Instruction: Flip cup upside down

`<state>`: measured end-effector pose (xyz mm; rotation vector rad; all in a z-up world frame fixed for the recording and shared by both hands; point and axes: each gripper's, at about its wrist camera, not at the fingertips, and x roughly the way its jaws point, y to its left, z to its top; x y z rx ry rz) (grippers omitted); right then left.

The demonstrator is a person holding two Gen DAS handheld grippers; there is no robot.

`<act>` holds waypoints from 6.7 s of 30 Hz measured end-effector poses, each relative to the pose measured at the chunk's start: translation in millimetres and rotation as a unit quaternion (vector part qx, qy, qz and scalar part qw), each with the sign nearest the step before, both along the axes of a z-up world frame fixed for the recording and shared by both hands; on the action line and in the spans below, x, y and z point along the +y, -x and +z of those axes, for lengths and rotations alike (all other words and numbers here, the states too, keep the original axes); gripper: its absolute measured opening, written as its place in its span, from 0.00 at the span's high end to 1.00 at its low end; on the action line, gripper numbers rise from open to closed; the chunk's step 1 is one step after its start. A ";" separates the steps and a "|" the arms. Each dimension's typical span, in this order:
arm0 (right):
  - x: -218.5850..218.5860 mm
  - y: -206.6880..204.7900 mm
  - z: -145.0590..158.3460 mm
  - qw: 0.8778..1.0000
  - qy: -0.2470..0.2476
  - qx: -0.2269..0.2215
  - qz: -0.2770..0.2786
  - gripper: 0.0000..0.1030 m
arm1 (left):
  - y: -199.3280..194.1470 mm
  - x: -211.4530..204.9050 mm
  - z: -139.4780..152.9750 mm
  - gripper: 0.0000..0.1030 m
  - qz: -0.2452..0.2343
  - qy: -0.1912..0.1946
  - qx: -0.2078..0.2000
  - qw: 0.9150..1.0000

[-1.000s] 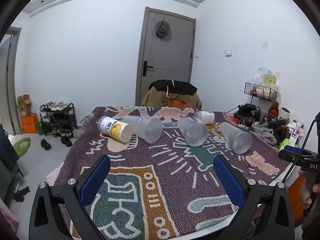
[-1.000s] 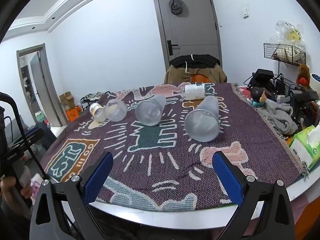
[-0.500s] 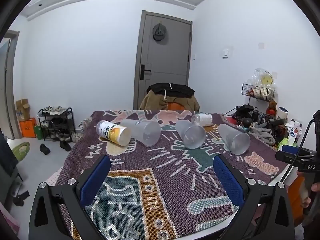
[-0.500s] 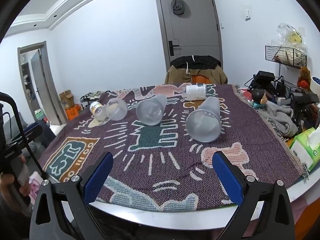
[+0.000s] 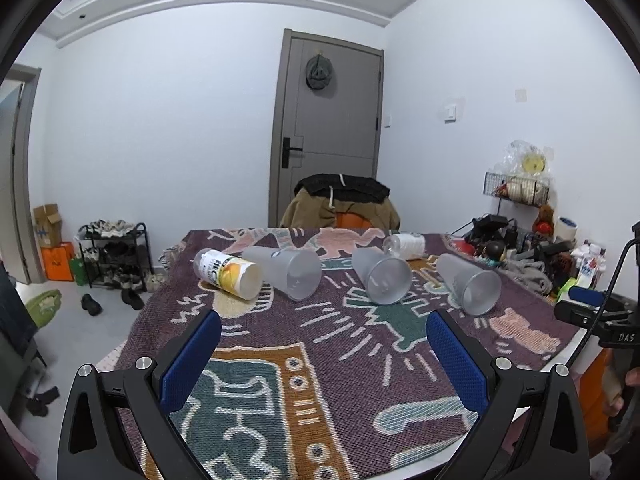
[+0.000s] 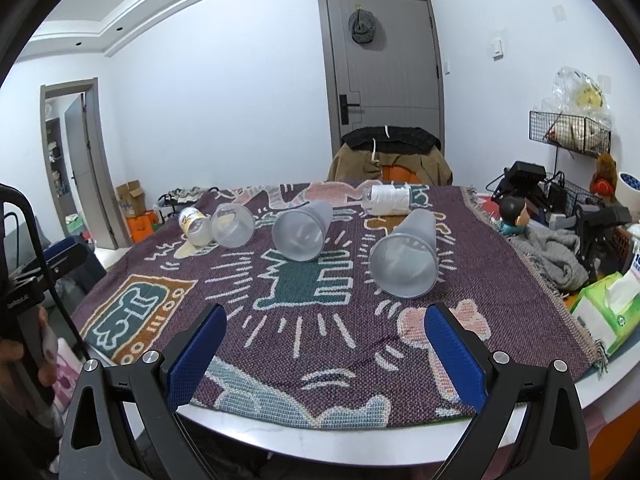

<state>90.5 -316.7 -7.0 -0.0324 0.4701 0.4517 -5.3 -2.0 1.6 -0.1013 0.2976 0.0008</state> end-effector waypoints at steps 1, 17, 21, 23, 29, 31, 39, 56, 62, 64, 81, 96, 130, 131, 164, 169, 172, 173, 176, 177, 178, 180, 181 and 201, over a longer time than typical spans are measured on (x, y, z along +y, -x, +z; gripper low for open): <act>-0.7 1.0 0.7 1.000 -0.001 -0.004 -0.001 0.02 | 0.8 0.5 0.0 0.00 -0.003 0.007 -0.002 1.000; -3.2 2.3 1.3 1.000 -0.011 -0.014 -0.008 0.03 | 0.5 2.3 0.9 0.00 0.014 0.006 0.001 1.000; -4.0 1.5 1.4 1.000 -0.016 -0.013 -0.009 0.03 | 0.1 1.9 0.5 0.00 0.016 0.001 0.005 1.000; -3.9 0.9 1.3 1.000 -0.016 -0.010 -0.009 0.03 | 0.4 1.9 0.7 0.00 0.016 0.000 0.006 1.000; -4.0 1.4 0.7 1.000 -0.012 -0.011 -0.010 0.03 | -0.2 3.0 0.0 0.00 0.014 0.001 0.008 1.000; -3.8 1.0 0.8 1.000 -0.013 -0.011 -0.009 0.02 | -0.4 3.1 -0.3 0.00 0.015 0.000 0.010 1.000; -3.5 -2.4 -0.6 1.000 -0.021 -0.003 -0.005 0.03 | 0.1 4.7 0.2 0.00 0.015 -0.001 0.012 1.000; 2.5 -4.0 -7.2 1.000 -0.015 0.011 0.007 0.02 | -14.0 1.2 -1.1 0.00 0.013 -0.011 0.043 0.999; 7.8 -7.8 -7.8 1.000 -0.013 0.019 0.008 0.03 | -29.3 7.1 2.6 0.00 0.014 0.000 0.061 0.998; 11.2 -8.4 -6.9 1.000 -0.008 0.013 0.010 0.03 | -34.0 10.1 5.6 0.00 0.013 0.004 0.062 0.998; 24.5 -30.8 6.6 1.000 -0.020 0.010 0.002 0.03 | -106.9 38.5 41.2 0.00 0.018 0.049 0.108 0.993; 24.7 -74.9 19.0 0.998 -0.045 0.041 -0.025 0.02 | -198.3 60.7 40.1 0.03 0.013 0.117 0.197 0.973; -5.0 -142.2 -27.2 0.988 -0.084 0.121 -0.052 0.02 | -352.4 61.8 -37.1 0.13 0.066 0.122 0.357 0.924; -6.7 -143.0 -27.9 0.987 -0.087 0.122 -0.053 0.02 | -354.3 61.6 -36.4 0.13 0.065 0.124 0.357 0.924; -24.8 -154.0 -45.7 0.983 -0.099 0.139 -0.064 0.02 | -402.3 52.7 -52.2 0.20 0.063 0.141 0.410 0.899; -23.1 -153.5 -44.9 0.984 -0.097 0.137 -0.059 0.02 | -398.3 44.3 -57.6 0.24 0.060 0.121 0.416 0.899; -22.6 -152.5 -42.1 0.985 -0.095 0.131 -0.059 0.02 | -390.5 39.9 -53.2 0.25 0.046 0.112 0.409 0.904; -23.1 -152.6 -41.6 0.985 -0.097 0.131 -0.059 0.02 | -387.0 39.2 -51.1 0.25 0.040 0.112 0.408 0.905; -23.3 -152.9 -42.3 0.984 -0.103 0.135 -0.059 0.02 | -376.1 39.0 -42.1 0.25 0.028 0.108 0.397 0.911; -22.7 -152.8 -42.1 0.984 -0.103 0.135 -0.058 0.02 | -370.7 39.2 -37.2 0.25 0.024 0.103 0.391 0.914; -21.9 -152.5 -42.0 0.984 -0.102 0.135 -0.057 0.02 | -365.0 39.4 -32.2 0.25 0.021 0.099 0.385 0.917; -19.0 -151.0 -40.9 0.984 -0.101 0.134 -0.053 0.02 | -355.3 39.1 -24.1 0.25 0.012 0.098 0.375 0.922; -16.7 -149.7 -39.7 0.985 -0.100 0.132 -0.050 0.02 | -348.9 38.8 -19.5 0.25 0.004 0.096 0.369 0.924; 23.4 -134.1 -35.0 0.985 -0.100 0.137 0.006 0.02 | -222.6 28.1 2.2 0.25 -0.047 0.066 0.345 0.935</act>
